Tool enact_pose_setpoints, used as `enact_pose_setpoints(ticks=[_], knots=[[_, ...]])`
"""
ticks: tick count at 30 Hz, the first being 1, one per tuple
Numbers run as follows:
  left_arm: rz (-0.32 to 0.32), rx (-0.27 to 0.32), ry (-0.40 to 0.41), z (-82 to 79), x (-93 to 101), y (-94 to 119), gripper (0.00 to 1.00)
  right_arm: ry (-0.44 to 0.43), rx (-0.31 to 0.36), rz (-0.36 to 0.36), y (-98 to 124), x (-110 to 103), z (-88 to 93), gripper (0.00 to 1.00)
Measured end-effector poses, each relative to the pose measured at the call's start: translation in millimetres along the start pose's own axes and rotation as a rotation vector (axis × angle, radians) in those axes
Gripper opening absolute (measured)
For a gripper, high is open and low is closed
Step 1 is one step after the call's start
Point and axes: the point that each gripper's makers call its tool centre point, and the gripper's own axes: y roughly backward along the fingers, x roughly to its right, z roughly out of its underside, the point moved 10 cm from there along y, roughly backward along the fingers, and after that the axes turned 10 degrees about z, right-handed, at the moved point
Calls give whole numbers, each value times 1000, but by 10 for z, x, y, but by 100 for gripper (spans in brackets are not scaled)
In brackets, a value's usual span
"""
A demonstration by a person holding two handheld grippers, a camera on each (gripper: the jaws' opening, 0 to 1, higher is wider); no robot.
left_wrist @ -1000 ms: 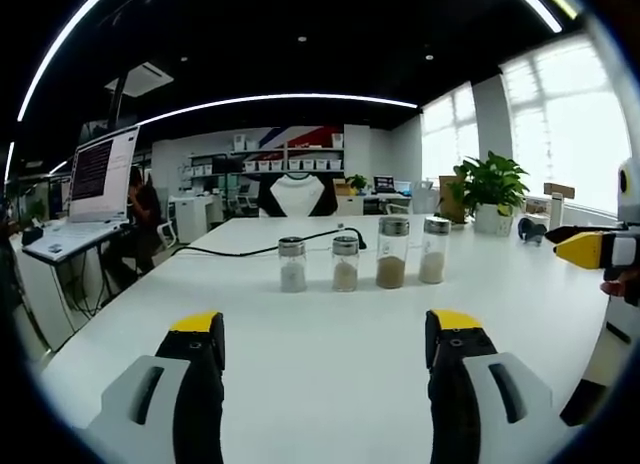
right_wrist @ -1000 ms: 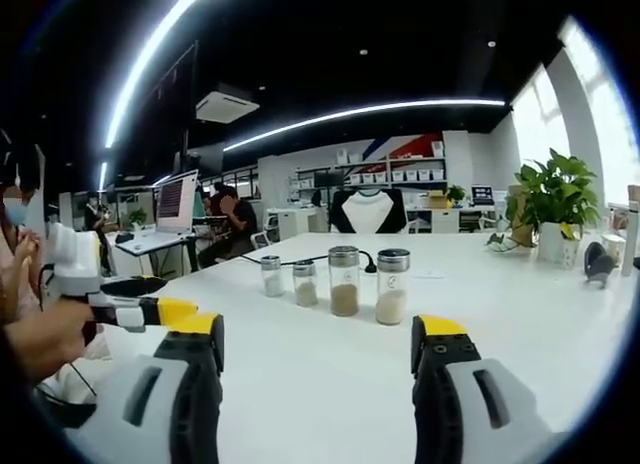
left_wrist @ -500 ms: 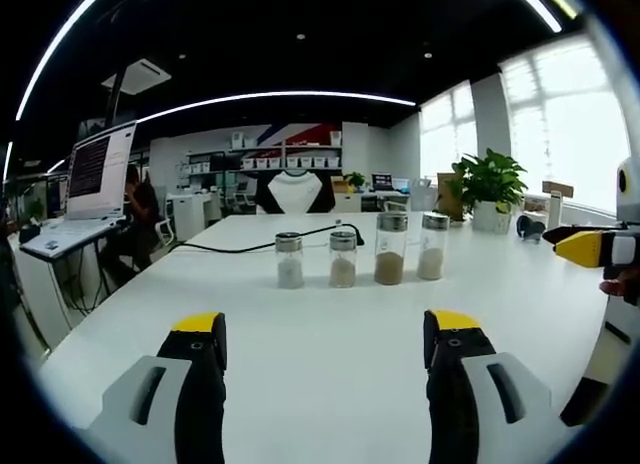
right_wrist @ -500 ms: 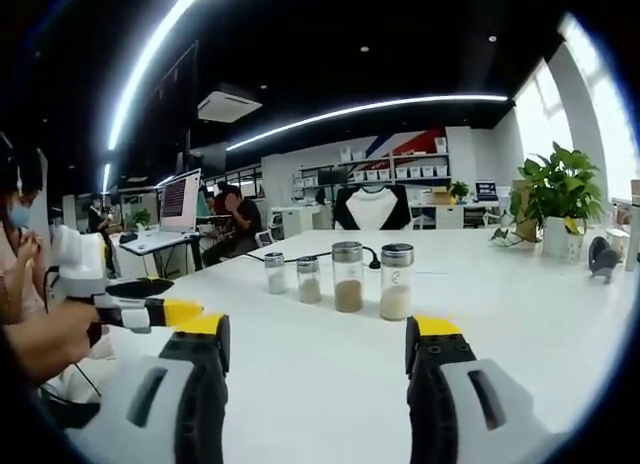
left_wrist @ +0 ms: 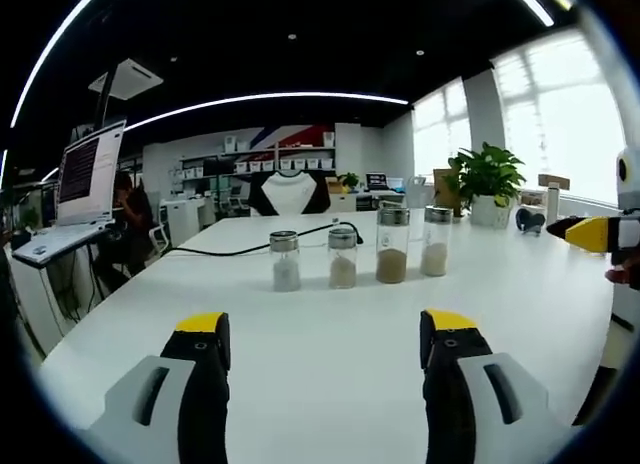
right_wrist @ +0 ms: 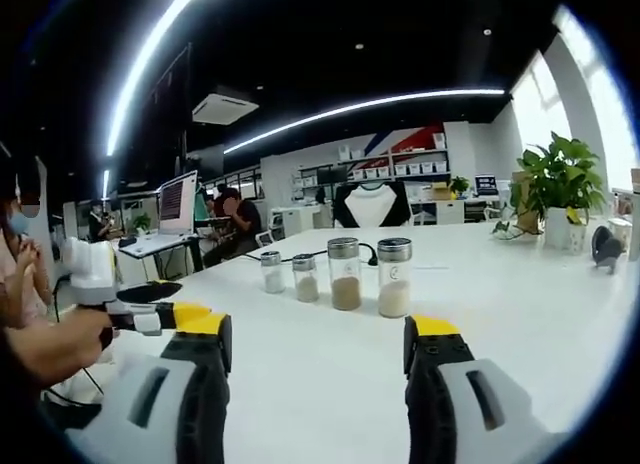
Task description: Rotate the seasoning bottle until the label or dispensing opening points toward the visible target arrow and the bottle remains upright within the marked orientation range
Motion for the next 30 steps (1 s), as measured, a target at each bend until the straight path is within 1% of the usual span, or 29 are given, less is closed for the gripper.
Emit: enact_pose_setpoints(ticks=[2, 6, 9, 14, 20, 23, 25, 30], knots=[[4, 4, -17, 28, -20, -52, 82, -2, -1, 1, -4, 8, 5, 69], [1, 15, -27, 65, -82, -189, 81, -8, 0, 6, -21, 51, 17, 69], [-4, 23, -35, 56, -131, -273, 80, -15, -1, 9, -37, 85, 32, 69], [-14, 16, -35, 55, -254, -457, 77, -29, -13, 14, -99, 134, 71, 69], [-14, 6, -36, 57, -311, -614, 76, -40, -27, 24, -164, 194, 111, 69], [-23, -1, -26, 81, -344, -679, 74, -48, -31, 27, -198, 216, 127, 69], [-28, 5, -18, 82, -355, -721, 72, -48, -36, 26, -221, 218, 139, 68], [-28, 5, -22, 110, -380, -853, 70, -60, -46, 17, -290, 224, 165, 68]])
